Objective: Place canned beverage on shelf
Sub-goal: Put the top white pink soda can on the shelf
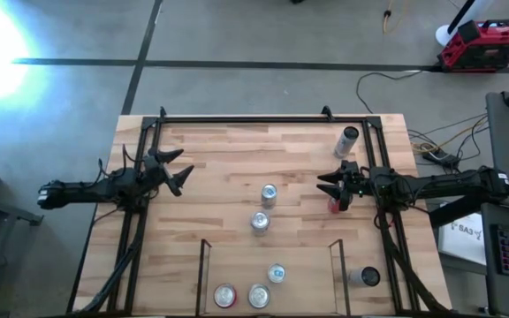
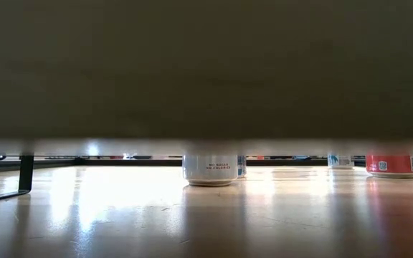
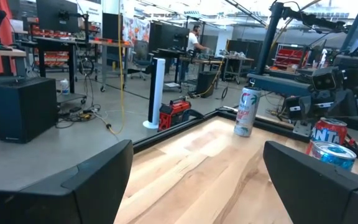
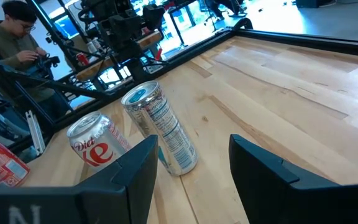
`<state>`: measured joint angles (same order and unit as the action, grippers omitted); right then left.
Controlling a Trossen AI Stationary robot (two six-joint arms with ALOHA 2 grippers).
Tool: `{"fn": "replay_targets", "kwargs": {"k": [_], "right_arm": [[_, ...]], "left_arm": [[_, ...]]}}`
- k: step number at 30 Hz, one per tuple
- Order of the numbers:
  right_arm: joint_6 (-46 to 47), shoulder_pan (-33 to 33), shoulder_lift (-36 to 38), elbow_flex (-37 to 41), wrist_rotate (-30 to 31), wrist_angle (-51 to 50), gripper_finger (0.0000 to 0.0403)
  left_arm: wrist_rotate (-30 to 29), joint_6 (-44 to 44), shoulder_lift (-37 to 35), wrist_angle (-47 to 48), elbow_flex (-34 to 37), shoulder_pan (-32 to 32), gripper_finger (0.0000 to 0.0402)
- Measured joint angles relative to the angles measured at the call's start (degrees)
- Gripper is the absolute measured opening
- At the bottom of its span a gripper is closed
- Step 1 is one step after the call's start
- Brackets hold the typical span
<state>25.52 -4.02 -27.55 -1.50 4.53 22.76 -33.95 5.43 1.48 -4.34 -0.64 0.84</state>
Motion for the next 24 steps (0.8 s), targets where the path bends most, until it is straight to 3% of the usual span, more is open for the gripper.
{"fn": "replay_targets", "kwargs": {"k": [16,18,24], "right_arm": [[0.0,-0.02,0.0,-0.02,0.15,-0.02,0.0183],[0.08,-0.1,-0.01,-0.02,2.94,-0.07,0.0183],[11.7,-0.15,0.24,-0.61,5.71,-1.15,0.0183]], "left_arm": [[0.02,0.0,0.0,0.04,0.0,-0.02,0.0346],[0.04,0.0,0.0,0.04,0.0,-0.02,0.0346],[0.07,0.0,0.0,0.04,0.0,-0.02,0.0346]]}}
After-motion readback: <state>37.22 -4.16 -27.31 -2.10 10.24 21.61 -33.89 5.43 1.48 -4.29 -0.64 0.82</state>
